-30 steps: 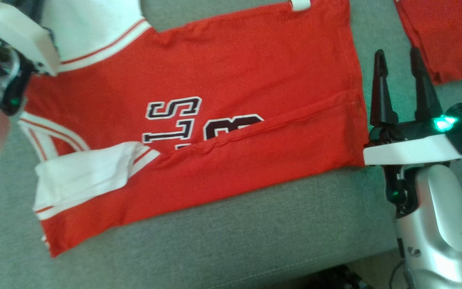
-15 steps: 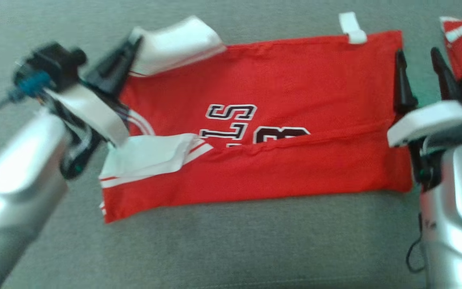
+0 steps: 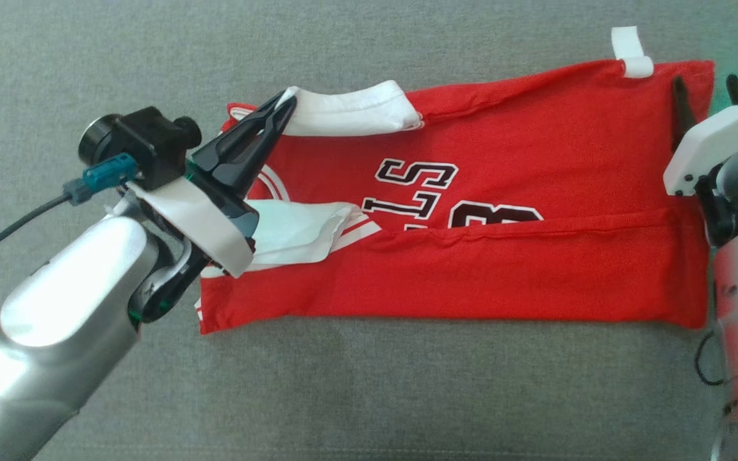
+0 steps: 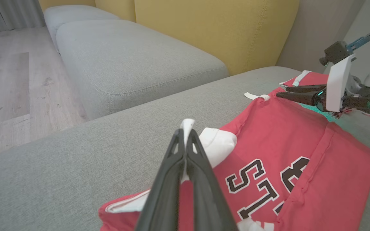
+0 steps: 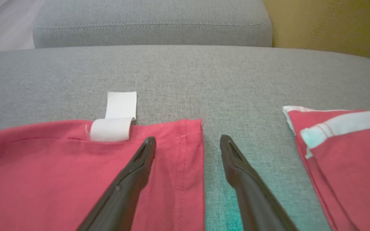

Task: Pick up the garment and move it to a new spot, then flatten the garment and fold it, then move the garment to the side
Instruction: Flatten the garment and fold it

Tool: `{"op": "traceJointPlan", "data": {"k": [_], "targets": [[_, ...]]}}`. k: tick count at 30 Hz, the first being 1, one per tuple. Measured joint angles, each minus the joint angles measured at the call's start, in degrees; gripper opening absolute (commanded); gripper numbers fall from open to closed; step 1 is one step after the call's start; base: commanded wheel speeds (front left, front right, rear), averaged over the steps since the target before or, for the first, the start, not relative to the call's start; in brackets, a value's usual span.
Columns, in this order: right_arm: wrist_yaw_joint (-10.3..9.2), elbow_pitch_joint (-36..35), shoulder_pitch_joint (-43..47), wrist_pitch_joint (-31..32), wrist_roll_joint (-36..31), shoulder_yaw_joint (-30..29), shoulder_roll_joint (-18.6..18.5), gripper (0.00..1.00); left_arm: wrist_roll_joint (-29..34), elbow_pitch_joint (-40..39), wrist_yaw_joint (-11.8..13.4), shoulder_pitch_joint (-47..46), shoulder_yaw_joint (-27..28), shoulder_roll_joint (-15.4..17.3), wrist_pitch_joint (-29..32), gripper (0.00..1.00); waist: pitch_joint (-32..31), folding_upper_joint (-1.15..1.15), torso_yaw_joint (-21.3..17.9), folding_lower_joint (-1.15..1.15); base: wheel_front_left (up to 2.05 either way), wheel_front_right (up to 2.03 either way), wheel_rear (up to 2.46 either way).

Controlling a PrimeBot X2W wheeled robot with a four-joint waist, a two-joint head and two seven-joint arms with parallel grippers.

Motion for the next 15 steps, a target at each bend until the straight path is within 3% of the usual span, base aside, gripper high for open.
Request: {"op": "traceJointPlan", "data": {"k": [10, 11, 12, 15], "targets": [[0.00, 8.81, -7.39, -1.18, -3.86, 1.04, -2.70, 1.00, 0.01, -2.04, 0.07, -0.26, 0.01, 0.16, 0.45, 0.00, 2.97, 0.00, 0.69, 0.00, 0.00, 0.00, 0.00], [0.00, 9.70, -7.99, -1.37, -3.83, 1.69, -2.77, 0.38, 0.00, -2.02, 0.10, -0.34, 0.07, 0.18, 0.44, 0.00, 3.13, 0.00, 0.70, 0.00, 0.00, 0.00, 0.00], [0.00, 10.42, -8.50, -1.81, -3.74, 2.56, -2.89, 0.00, -0.01, -1.97, 0.36, -0.43, 0.25, 0.19, 0.44, 0.00, 3.21, 0.00, 0.66, 0.00, 0.00, 0.00, 0.00], [0.00, 12.77, -9.79, -2.88, -3.18, 4.87, -3.37, 0.00, -0.86, -1.37, 0.59, -0.95, 1.62, 0.33, 0.34, 0.00, 3.11, 0.00, 0.35, 0.01, 0.00, 0.00, 0.00]]}}
